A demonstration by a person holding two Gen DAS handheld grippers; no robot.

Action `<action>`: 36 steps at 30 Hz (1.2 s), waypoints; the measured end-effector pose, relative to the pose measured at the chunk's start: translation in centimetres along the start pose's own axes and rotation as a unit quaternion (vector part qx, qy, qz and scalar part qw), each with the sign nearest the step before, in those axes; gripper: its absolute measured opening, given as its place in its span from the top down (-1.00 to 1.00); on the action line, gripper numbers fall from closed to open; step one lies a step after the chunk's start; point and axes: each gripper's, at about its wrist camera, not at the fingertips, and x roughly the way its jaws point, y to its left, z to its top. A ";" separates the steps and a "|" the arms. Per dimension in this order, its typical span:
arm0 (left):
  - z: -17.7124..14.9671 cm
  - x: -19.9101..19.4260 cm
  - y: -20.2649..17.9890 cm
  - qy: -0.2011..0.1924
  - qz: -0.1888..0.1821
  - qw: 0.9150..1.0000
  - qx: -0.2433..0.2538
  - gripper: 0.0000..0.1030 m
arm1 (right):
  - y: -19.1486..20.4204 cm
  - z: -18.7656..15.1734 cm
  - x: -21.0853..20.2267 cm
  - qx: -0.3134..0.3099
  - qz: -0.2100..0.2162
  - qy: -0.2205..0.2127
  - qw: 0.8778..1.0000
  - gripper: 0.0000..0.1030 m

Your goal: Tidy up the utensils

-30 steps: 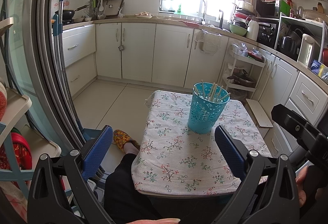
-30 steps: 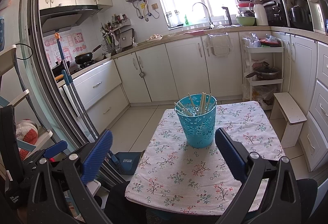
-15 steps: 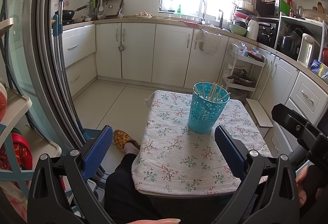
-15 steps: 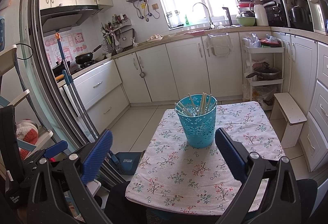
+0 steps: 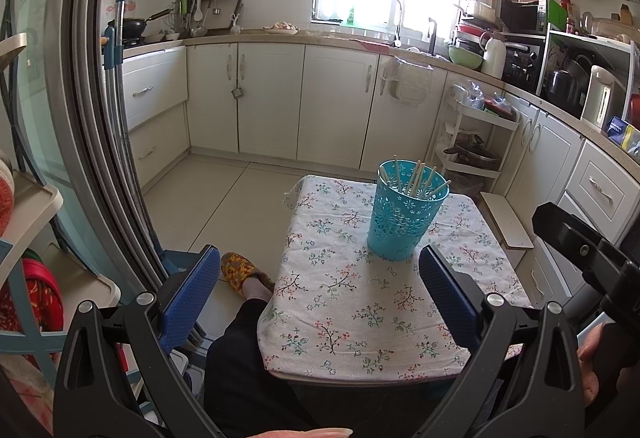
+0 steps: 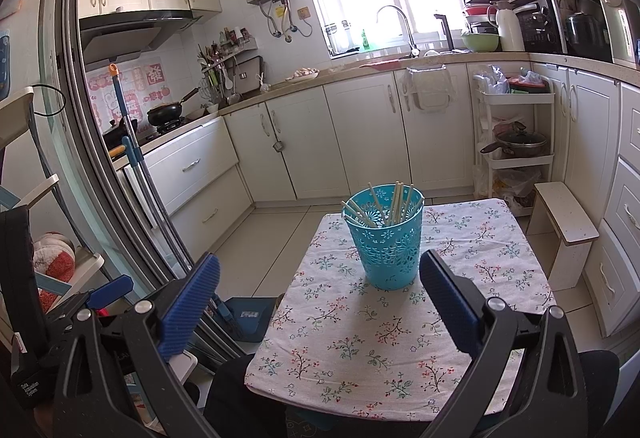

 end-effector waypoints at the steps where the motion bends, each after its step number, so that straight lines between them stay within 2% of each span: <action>1: 0.0 0.0 0.0 0.000 0.000 1.000 0.000 -0.85 | 0.0 0.0 0.0 0.000 0.000 0.000 1.000 -0.86; 18: -0.2 -0.1 -0.3 0.000 0.005 1.000 0.005 -0.85 | 0.4 0.5 -0.7 -0.006 0.006 -0.010 1.000 -0.86; 26: 0.0 -1.0 -2.6 0.000 0.021 0.999 0.032 -0.85 | 0.6 0.2 -3.3 -0.024 0.013 -0.032 0.999 -0.86; 36: -0.1 -2.8 -5.4 -0.008 0.031 0.997 0.065 -0.85 | -1.1 -0.7 -5.5 -0.016 0.015 -0.045 0.999 -0.86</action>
